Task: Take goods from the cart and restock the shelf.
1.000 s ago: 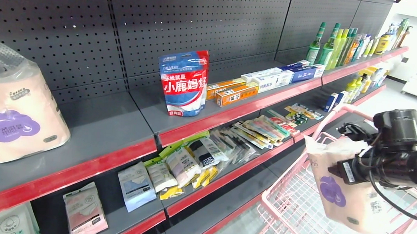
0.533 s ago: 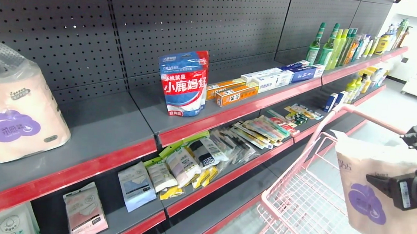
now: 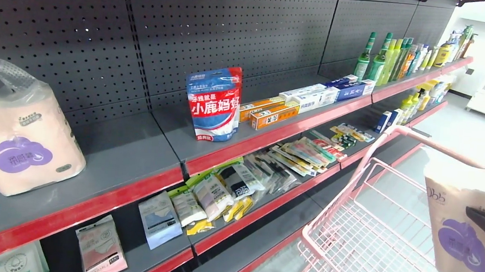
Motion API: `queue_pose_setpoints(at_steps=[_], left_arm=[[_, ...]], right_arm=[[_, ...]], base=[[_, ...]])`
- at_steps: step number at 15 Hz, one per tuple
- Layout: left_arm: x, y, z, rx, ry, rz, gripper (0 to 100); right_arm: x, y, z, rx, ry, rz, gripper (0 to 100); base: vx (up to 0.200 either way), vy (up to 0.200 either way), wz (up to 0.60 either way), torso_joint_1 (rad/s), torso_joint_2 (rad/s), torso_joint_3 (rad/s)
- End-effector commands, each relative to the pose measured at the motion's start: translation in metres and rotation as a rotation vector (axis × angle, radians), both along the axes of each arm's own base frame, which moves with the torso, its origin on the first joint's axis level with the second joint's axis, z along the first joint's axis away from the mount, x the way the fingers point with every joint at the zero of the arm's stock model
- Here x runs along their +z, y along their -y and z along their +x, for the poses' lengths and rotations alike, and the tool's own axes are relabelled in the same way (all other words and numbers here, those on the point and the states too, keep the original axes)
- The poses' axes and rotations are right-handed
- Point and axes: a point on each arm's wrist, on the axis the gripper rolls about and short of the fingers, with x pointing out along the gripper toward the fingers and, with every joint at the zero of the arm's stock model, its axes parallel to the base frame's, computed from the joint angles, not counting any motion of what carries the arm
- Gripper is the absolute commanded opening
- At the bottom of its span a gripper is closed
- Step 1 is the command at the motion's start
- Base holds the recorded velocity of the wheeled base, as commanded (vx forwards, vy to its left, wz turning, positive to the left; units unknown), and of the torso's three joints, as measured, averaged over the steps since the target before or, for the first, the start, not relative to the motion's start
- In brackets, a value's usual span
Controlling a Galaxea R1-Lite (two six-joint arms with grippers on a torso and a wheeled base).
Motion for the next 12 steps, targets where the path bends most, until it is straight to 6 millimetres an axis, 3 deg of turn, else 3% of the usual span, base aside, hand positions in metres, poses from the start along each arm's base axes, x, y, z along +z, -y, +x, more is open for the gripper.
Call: queue_pose_setpoints(at_steps=[1,12], left_arm=[[0.0,0.0,0.0,0.001,0.001,-0.001,100],[0.0,0.0,0.0,-0.001,0.0,0.001,100]], right_arm=[[0.006,0.0,-0.001,0.002,0.025,-0.001,0],[0.016,-0.001,0.013,0.027,0.033,-0.022,0]], base=[[0.0,0.0,0.0,0.168,-0.39,-0.227],[0.0,0.0,0.0,0.165,-0.36,-0.197]])
